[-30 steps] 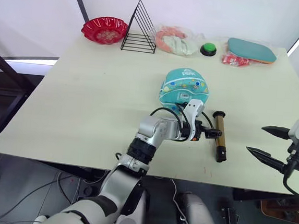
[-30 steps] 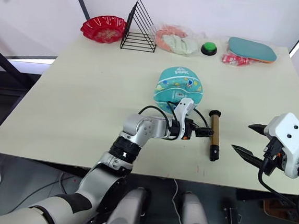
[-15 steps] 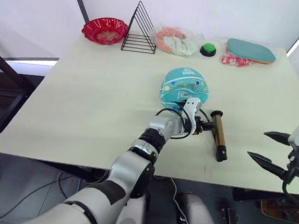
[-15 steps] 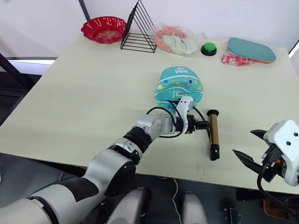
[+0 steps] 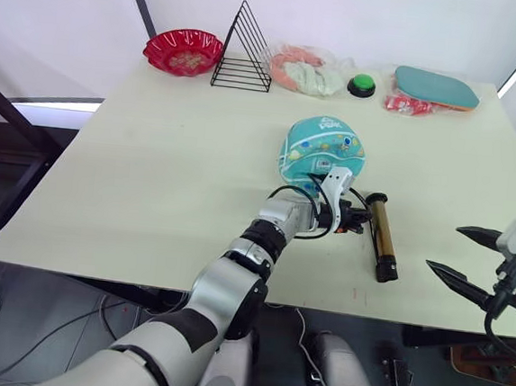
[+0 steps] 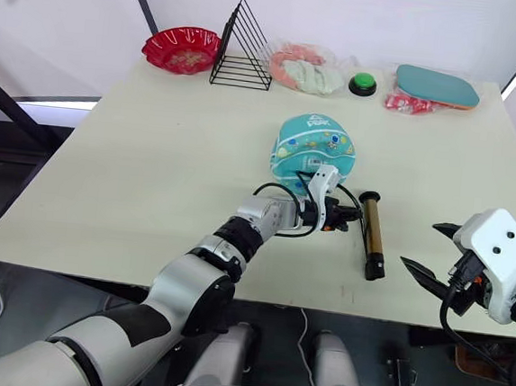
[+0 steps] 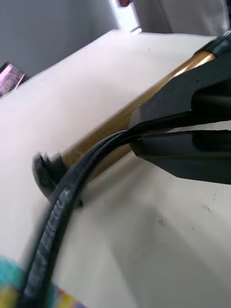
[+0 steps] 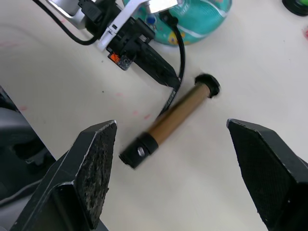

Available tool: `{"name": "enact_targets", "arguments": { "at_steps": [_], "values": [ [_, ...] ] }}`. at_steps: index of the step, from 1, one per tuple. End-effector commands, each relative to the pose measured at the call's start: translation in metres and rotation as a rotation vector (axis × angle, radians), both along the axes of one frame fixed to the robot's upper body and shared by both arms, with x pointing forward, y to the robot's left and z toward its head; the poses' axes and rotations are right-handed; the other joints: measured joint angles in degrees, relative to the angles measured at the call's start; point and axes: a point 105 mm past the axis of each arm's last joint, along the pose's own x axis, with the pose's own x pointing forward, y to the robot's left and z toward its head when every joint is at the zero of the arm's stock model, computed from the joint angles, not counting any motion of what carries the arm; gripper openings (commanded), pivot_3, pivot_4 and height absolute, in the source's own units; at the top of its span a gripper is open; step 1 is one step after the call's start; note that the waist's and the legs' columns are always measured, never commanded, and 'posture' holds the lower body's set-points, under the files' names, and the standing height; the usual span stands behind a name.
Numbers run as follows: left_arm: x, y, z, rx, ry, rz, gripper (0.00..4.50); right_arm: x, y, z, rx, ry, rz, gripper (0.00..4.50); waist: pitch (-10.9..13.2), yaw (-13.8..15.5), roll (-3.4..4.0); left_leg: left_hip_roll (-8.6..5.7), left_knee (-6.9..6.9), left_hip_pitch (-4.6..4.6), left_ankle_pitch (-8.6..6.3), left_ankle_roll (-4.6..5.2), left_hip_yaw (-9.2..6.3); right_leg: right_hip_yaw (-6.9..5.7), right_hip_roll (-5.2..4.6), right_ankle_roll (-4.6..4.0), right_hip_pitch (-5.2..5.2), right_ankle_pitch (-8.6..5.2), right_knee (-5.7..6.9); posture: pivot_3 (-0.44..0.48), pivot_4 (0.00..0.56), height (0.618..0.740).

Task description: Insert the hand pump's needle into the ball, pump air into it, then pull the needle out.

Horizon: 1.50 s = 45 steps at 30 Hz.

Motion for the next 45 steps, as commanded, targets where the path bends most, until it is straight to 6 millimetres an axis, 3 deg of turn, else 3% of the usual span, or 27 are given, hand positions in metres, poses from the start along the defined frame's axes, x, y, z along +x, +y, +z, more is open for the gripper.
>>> {"name": "enact_targets", "arguments": {
  "at_steps": [1,10,17,19,20,26,28,36,40,45],
  "values": [
    [-0.015,0.003,0.014,0.003,-0.077,-0.140,0.05,0.002,0.005,0.003,0.003,-0.024,0.021,3.84,0.0,-0.1,0.02,0.00,-0.02,0.01,0.00,0.00,0.00,0.00,0.00,0.02,0.00,-0.02,0.00,0.000,0.150,0.740],
    [-0.014,0.077,0.015,0.293,-0.292,-0.351,0.05,0.004,0.012,-0.004,0.023,0.001,0.060,3.84,0.0,-0.4,0.06,0.05,-0.06,0.11,0.00,0.01,0.04,0.07,0.05,0.00,-0.02,-0.03,0.09,0.000,0.150,0.740],
    [0.004,0.096,0.020,0.428,-0.436,-0.400,0.05,0.004,0.015,-0.007,0.028,0.011,0.074,3.84,0.0,0.4,0.04,0.02,0.03,-0.05,-0.01,0.04,0.01,0.01,-0.02,-0.02,-0.01,-0.04,-0.01,0.000,0.150,0.740],
    [0.010,0.097,0.026,0.396,-0.424,-0.360,0.05,0.003,0.015,-0.007,0.032,0.017,0.077,3.84,0.0,0.3,0.04,0.01,0.05,-0.06,-0.04,0.08,0.04,0.02,-0.05,0.01,-0.01,-0.03,-0.03,0.000,0.150,0.740],
    [0.010,0.098,0.029,0.370,-0.405,-0.348,0.72,0.002,0.015,-0.008,0.032,0.019,0.077,3.84,0.0,0.3,0.04,0.01,0.05,-0.05,-0.05,0.11,0.05,0.03,-0.05,0.01,-0.01,-0.03,-0.03,0.000,0.150,0.740],
    [-0.005,0.124,0.051,0.274,-0.282,-0.310,2.94,-0.001,0.013,-0.009,0.031,0.030,0.076,3.84,0.0,-0.6,0.04,0.10,0.02,-0.02,-0.06,0.12,0.03,0.02,0.04,0.01,-0.04,-0.03,0.04,0.000,0.150,0.740],
    [-0.012,0.128,0.055,0.263,-0.257,-0.308,4.06,-0.001,0.013,-0.009,0.031,0.032,0.075,3.84,0.0,-0.7,0.05,0.14,0.01,0.03,-0.06,0.12,0.05,0.04,0.06,0.00,-0.04,-0.04,0.10,0.000,0.150,0.740],
    [-0.053,0.139,0.073,0.237,-0.113,-0.307,4.20,-0.002,0.015,-0.012,0.040,0.046,0.095,3.84,0.0,0.0,0.05,0.12,0.10,0.01,-0.06,0.12,0.01,0.00,-0.03,0.01,-0.01,-0.04,0.13,0.000,0.150,0.740],
    [-0.063,0.121,0.078,0.207,-0.026,-0.295,4.20,-0.007,0.015,-0.009,0.050,0.053,0.125,3.84,0.0,0.0,0.05,0.09,0.13,0.02,-0.06,0.12,0.01,0.00,-0.04,0.02,0.01,-0.05,0.13,0.000,0.150,0.740],
    [-0.060,0.102,0.068,0.233,0.045,-0.241,4.20,-0.014,0.012,-0.005,0.047,0.067,0.149,3.84,0.0,-0.3,0.04,0.06,0.19,0.05,-0.06,0.12,0.03,0.01,0.00,0.04,0.05,-0.04,0.15,0.000,0.150,0.740]
  ]
}}
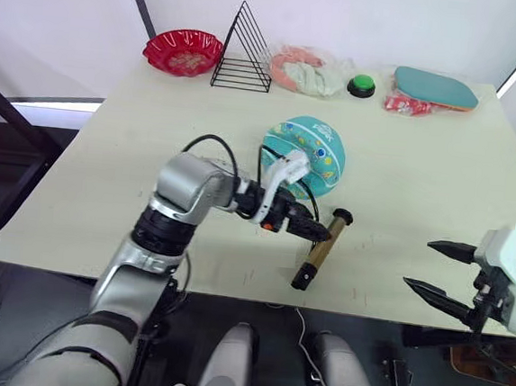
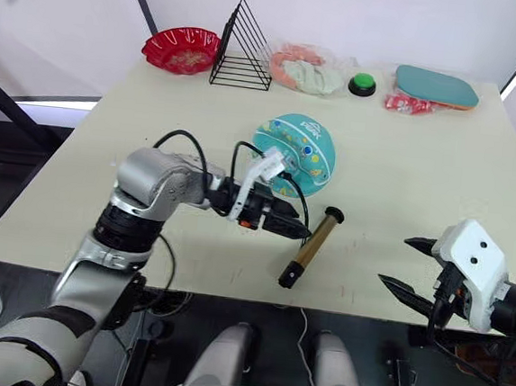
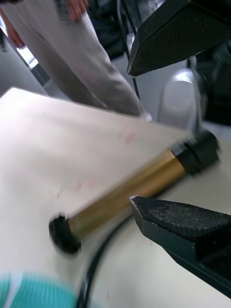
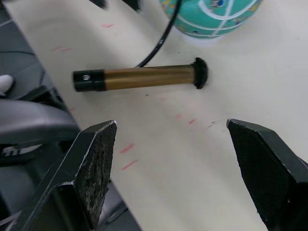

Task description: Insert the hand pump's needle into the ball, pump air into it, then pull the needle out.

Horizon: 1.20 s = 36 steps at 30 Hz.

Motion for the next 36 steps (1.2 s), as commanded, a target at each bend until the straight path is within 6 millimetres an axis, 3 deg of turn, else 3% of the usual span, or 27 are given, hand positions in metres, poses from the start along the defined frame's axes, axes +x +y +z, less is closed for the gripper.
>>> {"name": "enact_targets", "arguments": {
  "at_steps": [1,6,13,26,32,36],
  "values": [
    [0.004,-0.005,0.005,0.006,0.000,0.042,4.20,-0.003,-0.002,0.011,-0.020,-0.044,0.018,3.84,0.0,-0.2,0.00,0.01,0.00,0.00,0.00,0.00,0.00,0.00,0.01,0.00,0.00,0.00,0.00,0.000,0.150,0.740],
    [0.018,-0.022,-0.012,0.082,-0.003,0.099,4.20,-0.006,-0.002,0.012,-0.020,-0.049,0.013,3.84,0.0,0.2,0.01,0.02,0.00,0.05,0.00,0.00,-0.03,0.00,0.06,-0.01,0.00,0.00,0.06,0.000,0.150,0.740],
    [0.031,-0.030,-0.033,0.190,-0.004,0.118,4.20,-0.010,0.002,0.009,-0.015,-0.049,-0.002,3.84,0.0,0.1,0.01,-0.03,-0.01,0.00,0.00,0.00,-0.02,0.00,0.00,-0.01,0.00,0.00,0.00,0.000,0.150,0.740],
    [0.038,-0.057,-0.056,0.274,0.146,0.132,4.20,-0.014,0.008,0.007,-0.013,-0.064,-0.030,3.84,0.0,0.1,-0.01,-0.06,0.01,0.00,0.00,0.00,-0.01,-0.01,-0.02,0.00,0.01,0.00,0.00,0.000,0.150,0.740],
    [0.045,-0.062,-0.065,0.324,0.132,0.115,4.20,-0.016,0.010,0.006,-0.010,-0.069,-0.043,3.84,0.0,0.1,-0.01,-0.08,0.01,-0.02,0.00,0.00,0.01,0.00,-0.05,0.01,0.01,0.00,-0.02,0.000,0.150,0.740],
    [0.045,-0.066,-0.069,0.349,0.135,0.097,3.29,-0.016,0.011,0.006,-0.009,-0.072,-0.053,3.84,0.0,0.2,-0.02,-0.08,0.01,0.00,0.00,0.00,-0.01,0.00,-0.05,-0.01,0.01,-0.01,0.00,0.000,0.150,0.740]
  ]
}}
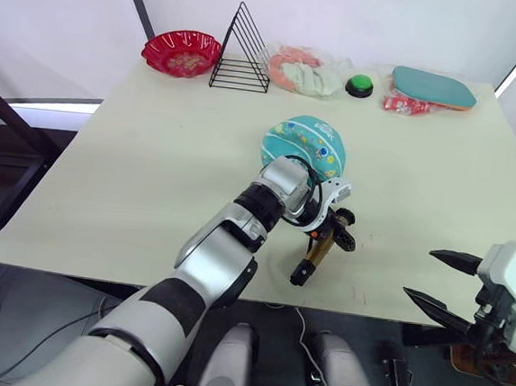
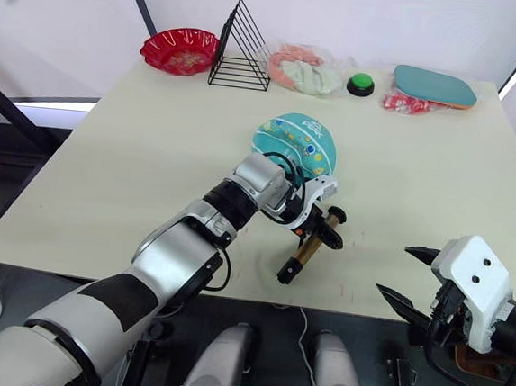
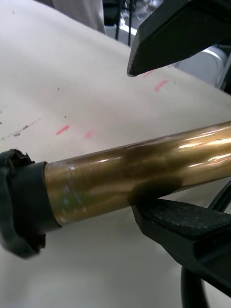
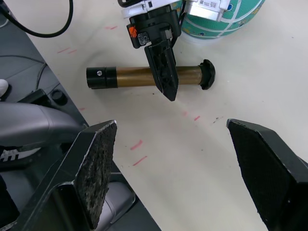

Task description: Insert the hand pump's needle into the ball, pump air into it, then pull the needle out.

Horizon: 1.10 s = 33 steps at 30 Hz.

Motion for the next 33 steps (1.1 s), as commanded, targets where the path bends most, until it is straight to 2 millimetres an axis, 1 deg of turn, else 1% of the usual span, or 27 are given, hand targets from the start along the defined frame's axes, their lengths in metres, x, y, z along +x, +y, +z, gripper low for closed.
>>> {"name": "enact_targets", "arguments": {
  "at_steps": [1,2,3,4,5,6,7,8,11,14,17,19,20,22,24,25,27,29,31,32,33],
  "values": [
    [0.001,-0.004,-0.001,0.022,-0.009,-0.023,2.88,-0.002,0.003,0.006,-0.011,-0.042,-0.003,3.84,0.0,0.1,0.00,-0.01,0.01,-0.01,0.00,0.00,0.00,0.00,-0.01,0.00,0.00,0.00,0.00,0.000,0.150,0.740],
    [0.001,-0.004,-0.001,0.023,-0.001,-0.019,2.38,-0.003,0.003,0.005,-0.011,-0.039,-0.005,3.84,0.0,0.1,0.00,-0.02,0.01,-0.01,0.00,0.00,0.00,0.00,-0.03,0.00,0.00,0.00,-0.01,0.000,0.150,0.740],
    [0.001,-0.004,-0.001,0.024,0.002,-0.018,2.23,-0.004,0.003,0.004,-0.010,-0.036,-0.007,3.84,0.0,0.1,-0.01,-0.03,0.00,-0.02,0.00,0.00,0.00,0.00,-0.03,0.00,0.00,0.00,-0.01,0.000,0.150,0.740],
    [0.002,-0.004,0.002,0.013,0.007,-0.016,1.56,-0.004,0.002,0.004,-0.010,-0.034,-0.011,3.84,0.0,0.1,-0.01,-0.03,0.00,-0.02,0.00,0.00,0.00,0.00,-0.04,0.01,0.00,0.00,-0.02,0.000,0.150,0.740],
    [0.002,-0.004,0.006,-0.003,0.018,-0.010,1.18,-0.004,0.002,0.003,-0.010,-0.034,-0.016,3.84,0.0,0.0,-0.01,-0.04,0.00,-0.03,0.00,0.00,0.01,0.00,-0.04,0.01,0.00,0.00,-0.02,0.000,0.150,0.740],
    [0.002,-0.004,0.009,-0.015,0.025,-0.006,1.00,-0.005,0.001,0.003,-0.010,-0.034,-0.019,3.84,0.0,0.0,-0.01,-0.03,0.00,-0.03,0.00,0.00,0.01,0.00,-0.04,0.02,0.00,-0.01,-0.02,0.000,0.150,0.740],
    [0.002,-0.004,0.010,-0.022,0.030,-0.003,1.00,-0.005,0.001,0.003,-0.009,-0.034,-0.021,3.84,0.0,0.0,-0.01,-0.03,0.00,-0.03,0.00,0.00,0.00,0.00,-0.05,0.02,0.00,-0.01,-0.02,0.000,0.150,0.740],
    [0.002,-0.004,0.016,-0.046,0.039,-0.002,1.00,-0.005,0.002,0.003,-0.006,-0.031,-0.022,3.84,0.0,-0.1,-0.01,-0.03,0.00,-0.02,0.00,0.00,0.01,0.00,-0.05,0.03,0.00,-0.01,-0.02,0.000,0.150,0.740],
    [-0.006,-0.001,0.050,-0.182,0.090,-0.008,1.00,-0.002,0.002,0.001,0.028,-0.007,-0.051,3.84,0.0,-0.5,-0.01,-0.01,0.00,-0.02,0.00,0.00,0.01,0.01,-0.04,0.02,-0.01,-0.01,0.01,0.000,0.150,0.740],
    [-0.012,0.004,0.069,-0.278,0.092,-0.006,1.00,0.002,0.003,0.003,0.074,0.000,-0.067,3.84,0.0,-0.3,0.01,0.09,-0.05,-0.03,0.00,0.00,0.02,0.02,0.01,0.02,-0.08,-0.01,0.05,0.000,0.150,0.740],
    [-0.013,0.014,0.086,-0.389,-0.011,-0.008,1.00,0.008,0.008,0.008,0.129,-0.006,-0.062,3.84,0.0,-0.2,0.02,0.12,-0.10,-0.03,0.00,0.00,0.02,0.01,-0.03,0.02,-0.08,-0.01,0.02,0.000,0.150,0.740],
    [-0.015,0.021,0.092,-0.448,-0.143,-0.037,1.00,0.015,0.008,0.012,0.168,-0.008,-0.081,3.84,0.0,-0.3,0.03,0.13,-0.12,-0.03,0.00,0.00,0.05,0.05,-0.07,0.02,-0.08,-0.01,0.01,0.000,0.150,0.740],
    [-0.016,0.022,0.094,-0.466,-0.189,-0.047,1.00,0.018,0.008,0.013,0.176,-0.009,-0.089,3.84,0.0,-0.2,0.03,0.14,-0.12,-0.01,0.00,-0.01,0.08,0.09,-0.08,0.02,-0.08,0.00,0.02,0.000,0.150,0.740],
    [-0.018,0.025,0.096,-0.541,-0.363,-0.080,1.00,0.033,0.009,0.021,0.249,-0.059,-0.131,3.84,0.0,-0.1,0.03,0.13,-0.12,-0.01,0.00,-0.01,0.08,0.10,-0.10,0.02,-0.08,0.00,0.04,0.000,0.150,0.740],
    [-0.021,0.023,0.099,-0.663,-0.435,-0.050,1.00,0.037,0.024,0.032,0.401,-0.067,-0.055,3.84,0.0,-0.1,0.04,0.17,-0.09,0.06,0.00,-0.01,0.16,0.17,-0.13,0.02,-0.07,0.01,0.06,0.000,0.150,0.740],
    [-0.022,0.023,0.095,-0.651,-0.497,-0.057,1.00,0.040,0.023,0.031,0.402,-0.047,-0.067,3.84,0.0,0.2,0.08,0.17,-0.08,0.07,0.01,0.00,0.16,0.17,-0.15,0.01,-0.04,0.01,0.05,0.000,0.150,0.740],
    [-0.026,0.022,0.093,-0.681,-0.608,-0.101,1.00,0.046,0.023,0.032,0.411,-0.022,-0.096,3.84,0.0,0.9,0.08,0.12,-0.03,0.00,0.03,0.03,0.15,0.10,-0.19,0.00,-0.02,0.01,0.06,0.000,0.150,0.740],
    [-0.026,0.022,0.084,-0.690,-0.718,-0.121,1.00,0.057,0.024,0.036,0.470,0.002,-0.117,3.84,0.0,1.0,0.08,0.11,0.00,0.00,0.03,0.03,0.24,0.15,-0.18,-0.03,0.01,0.02,0.04,0.000,0.150,0.740],
    [-0.021,0.021,0.080,-0.714,-0.798,-0.099,1.00,0.062,0.029,0.040,0.535,0.037,-0.106,3.84,0.0,1.2,0.08,0.10,0.00,0.03,0.02,0.05,0.40,0.27,-0.18,-0.19,0.00,0.03,0.02,0.000,0.150,0.740],
    [-0.022,0.020,0.080,-0.723,-0.890,-0.137,1.00,0.067,0.032,0.040,0.541,0.040,-0.106,3.84,0.0,1.3,0.08,0.09,0.00,0.03,0.03,0.06,0.44,0.30,-0.18,-0.27,0.00,0.07,0.02,0.000,0.150,0.740],
    [-0.021,0.019,0.078,-0.733,-0.929,-0.137,1.00,0.071,0.034,0.041,0.549,0.042,-0.106,3.84,0.0,1.3,0.08,0.07,0.01,0.02,0.04,0.08,0.45,0.30,-0.17,-0.29,0.00,0.08,0.02,0.000,0.150,0.740]
  ]
}}
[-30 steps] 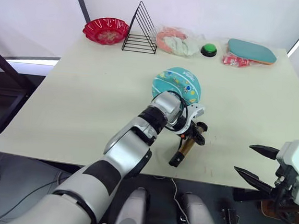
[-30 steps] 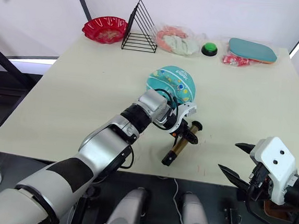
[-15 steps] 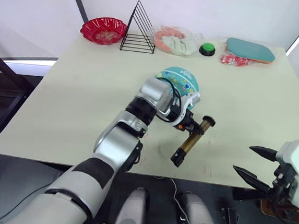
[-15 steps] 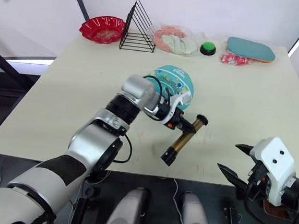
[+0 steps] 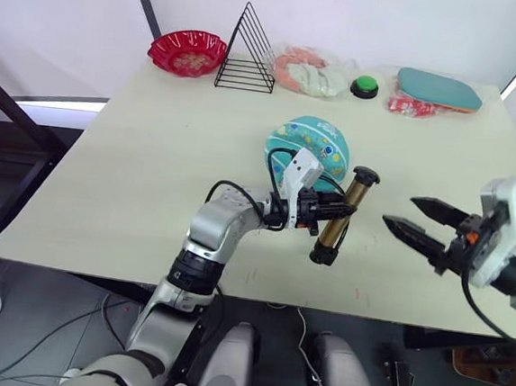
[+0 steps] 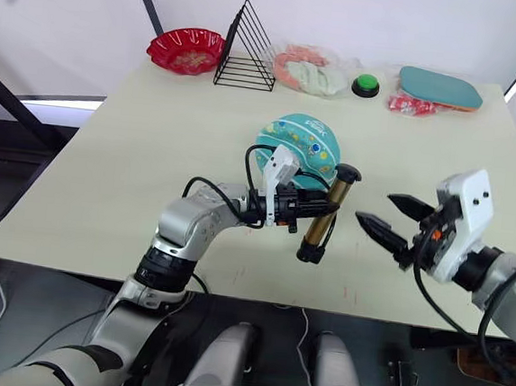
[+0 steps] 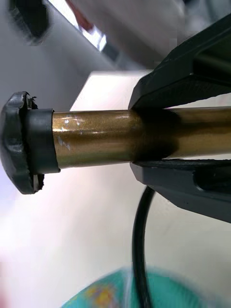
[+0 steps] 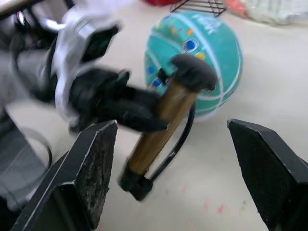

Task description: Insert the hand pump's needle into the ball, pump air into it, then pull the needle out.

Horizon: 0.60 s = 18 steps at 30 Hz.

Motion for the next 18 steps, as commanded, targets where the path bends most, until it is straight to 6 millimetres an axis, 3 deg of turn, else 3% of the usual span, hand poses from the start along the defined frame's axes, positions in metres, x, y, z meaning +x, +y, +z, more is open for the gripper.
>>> {"name": "enact_targets", "arguments": {
  "at_steps": [1,4,6,18],
  "values": [
    [0.003,-0.007,0.014,-0.079,-0.234,0.014,1.00,0.011,0.010,0.007,0.042,-0.006,0.013,3.84,0.0,0.0,0.00,-0.01,0.00,0.00,0.00,0.01,0.03,0.02,0.03,0.00,0.00,0.00,-0.02,0.000,0.150,0.740],
    [0.006,-0.010,0.012,-0.105,-0.345,0.026,1.00,0.021,0.015,0.010,0.047,-0.022,0.004,4.50,0.0,0.1,-0.01,-0.02,0.02,-0.01,0.00,0.04,0.06,0.04,0.05,0.06,0.00,0.03,-0.02,0.000,0.150,0.740],
    [0.004,-0.012,0.013,-0.121,-0.454,0.022,1.00,0.029,0.022,0.012,0.060,-0.041,-0.004,4.50,0.0,0.1,0.00,-0.01,0.02,-0.04,-0.02,0.08,0.07,0.04,0.08,0.17,-0.01,0.10,-0.03,0.000,0.150,0.740],
    [-0.003,-0.015,0.017,-0.220,-0.526,0.014,1.00,0.051,0.046,0.024,0.198,-0.106,-0.017,4.50,0.0,-0.6,0.02,0.00,0.01,-0.02,-0.06,0.14,0.13,0.12,0.13,0.26,-0.05,0.11,-0.01,0.000,0.150,0.740]
  ]
}}
